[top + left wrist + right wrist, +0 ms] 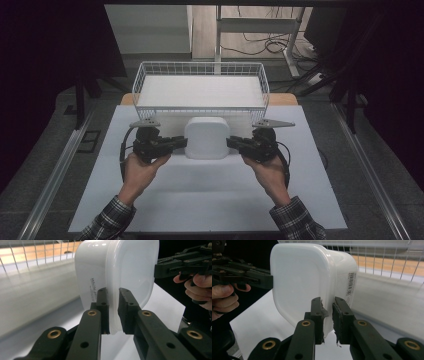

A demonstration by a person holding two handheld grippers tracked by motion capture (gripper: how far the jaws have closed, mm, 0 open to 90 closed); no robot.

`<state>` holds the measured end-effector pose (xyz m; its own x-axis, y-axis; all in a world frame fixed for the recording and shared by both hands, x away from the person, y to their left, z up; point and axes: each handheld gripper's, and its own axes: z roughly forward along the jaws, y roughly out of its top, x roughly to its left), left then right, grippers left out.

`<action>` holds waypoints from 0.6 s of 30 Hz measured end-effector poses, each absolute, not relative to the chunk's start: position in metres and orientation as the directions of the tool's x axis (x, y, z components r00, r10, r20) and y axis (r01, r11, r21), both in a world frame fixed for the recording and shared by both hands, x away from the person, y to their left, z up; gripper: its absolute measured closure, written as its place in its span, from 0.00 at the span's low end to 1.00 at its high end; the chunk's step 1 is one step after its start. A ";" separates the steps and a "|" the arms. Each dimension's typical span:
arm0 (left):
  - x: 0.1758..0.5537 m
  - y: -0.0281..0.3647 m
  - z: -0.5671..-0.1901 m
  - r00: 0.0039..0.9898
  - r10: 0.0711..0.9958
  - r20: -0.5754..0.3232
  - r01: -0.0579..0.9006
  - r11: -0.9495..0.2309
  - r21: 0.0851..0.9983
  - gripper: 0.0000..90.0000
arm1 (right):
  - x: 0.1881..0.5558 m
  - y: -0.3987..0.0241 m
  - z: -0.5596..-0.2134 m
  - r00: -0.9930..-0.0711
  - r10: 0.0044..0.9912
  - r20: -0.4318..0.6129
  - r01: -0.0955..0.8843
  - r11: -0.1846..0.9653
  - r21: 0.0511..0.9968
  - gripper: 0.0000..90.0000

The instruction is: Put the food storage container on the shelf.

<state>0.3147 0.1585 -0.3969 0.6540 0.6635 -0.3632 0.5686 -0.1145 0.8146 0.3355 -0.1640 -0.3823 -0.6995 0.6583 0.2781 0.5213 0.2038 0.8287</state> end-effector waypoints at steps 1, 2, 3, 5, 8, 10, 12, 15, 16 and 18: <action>0.316 0.160 -0.393 0.656 0.664 -0.359 0.565 -0.116 0.817 0.89 | 0.337 -0.163 -0.379 -0.703 0.656 0.275 0.516 0.204 0.832 0.87; 0.317 0.160 -0.390 0.654 0.667 -0.356 0.562 -0.114 0.820 0.89 | 0.339 -0.162 -0.376 -0.704 0.655 0.273 0.513 0.203 0.834 0.87; 0.319 0.161 -0.386 0.655 0.668 -0.352 0.558 -0.114 0.822 0.89 | 0.339 -0.162 -0.376 -0.704 0.655 0.273 0.513 0.203 0.834 0.87; 0.322 0.163 -0.379 0.653 0.673 -0.347 0.553 -0.110 0.826 0.89 | 0.342 -0.160 -0.369 -0.705 0.655 0.270 0.507 0.200 0.839 0.87; 0.328 0.167 -0.367 0.652 0.675 -0.346 0.548 -0.104 0.830 0.89 | 0.347 -0.156 -0.358 -0.709 0.656 0.261 0.496 0.200 0.845 0.87; 0.331 0.168 -0.360 0.652 0.675 -0.345 0.545 -0.101 0.832 0.89 | 0.352 -0.154 -0.349 -0.711 0.655 0.254 0.488 0.200 0.849 0.87; 0.336 0.170 -0.351 0.652 0.678 -0.340 0.539 -0.099 0.837 0.89 | 0.359 -0.151 -0.336 -0.713 0.657 0.243 0.474 0.197 0.858 0.87; 0.344 0.173 -0.338 0.651 0.681 -0.335 0.531 -0.094 0.842 0.89 | 0.364 -0.148 -0.328 -0.713 0.659 0.239 0.467 0.192 0.863 0.87; 0.347 0.173 -0.334 0.649 0.682 -0.336 0.531 -0.090 0.843 0.89 | 0.367 -0.147 -0.323 -0.712 0.662 0.234 0.463 0.193 0.865 0.87; 0.358 0.175 -0.324 0.646 0.684 -0.338 0.530 -0.084 0.844 0.89 | 0.376 -0.144 -0.311 -0.710 0.668 0.223 0.452 0.190 0.871 0.87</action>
